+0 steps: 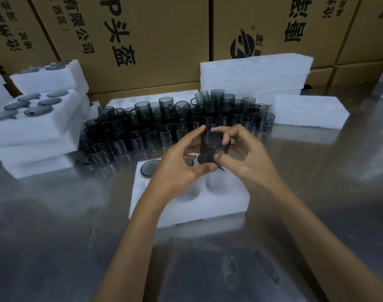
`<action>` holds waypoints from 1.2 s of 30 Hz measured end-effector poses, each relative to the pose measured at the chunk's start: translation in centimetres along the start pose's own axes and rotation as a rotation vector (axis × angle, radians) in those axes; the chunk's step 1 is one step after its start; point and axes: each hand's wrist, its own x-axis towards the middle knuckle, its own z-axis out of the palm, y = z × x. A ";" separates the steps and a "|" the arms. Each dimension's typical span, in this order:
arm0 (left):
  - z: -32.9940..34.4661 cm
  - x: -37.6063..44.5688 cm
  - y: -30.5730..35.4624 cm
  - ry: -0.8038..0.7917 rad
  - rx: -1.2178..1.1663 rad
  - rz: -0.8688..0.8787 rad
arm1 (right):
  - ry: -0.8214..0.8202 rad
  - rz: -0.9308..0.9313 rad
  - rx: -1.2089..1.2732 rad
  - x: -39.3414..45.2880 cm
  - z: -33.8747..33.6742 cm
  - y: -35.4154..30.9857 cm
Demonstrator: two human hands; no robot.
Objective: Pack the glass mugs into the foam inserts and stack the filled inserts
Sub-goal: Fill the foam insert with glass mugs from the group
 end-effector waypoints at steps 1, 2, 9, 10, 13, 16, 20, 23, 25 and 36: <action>0.1 0.0 0.1 -0.011 0.054 0.001 | -0.038 0.022 0.053 -0.2 -0.1 0.1; 0.2 -0.1 0.2 -0.016 0.119 0.001 | -0.074 0.038 0.072 -0.4 -0.3 0.1; 1.1 -0.5 0.9 -0.044 0.378 -0.023 | -0.137 0.203 -0.091 -1.1 -1.4 0.6; 0.9 -0.4 0.9 -0.052 0.374 -0.048 | -0.146 0.214 -0.124 -1.1 -1.6 0.7; -0.1 -0.5 1.0 -0.085 0.255 -0.105 | -0.192 0.232 -0.164 -1.0 -2.0 0.5; -1.6 -0.8 1.0 -0.166 0.120 -0.141 | -0.222 0.231 -0.155 -1.0 -2.2 0.4; -2.3 -0.8 1.0 -0.218 0.022 -0.155 | -0.287 0.207 -0.160 -1.0 -2.4 0.3; -2.3 -0.8 1.1 -0.238 0.046 -0.132 | -0.333 0.206 -0.141 -1.0 -2.6 0.2; -2.5 -0.8 1.1 -0.255 0.081 -0.121 | -0.378 0.227 -0.135 -1.0 -2.8 0.1; -2.2 -0.9 0.7 -0.283 0.060 -0.116 | -0.263 0.297 -0.114 -0.9 -2.7 0.4</action>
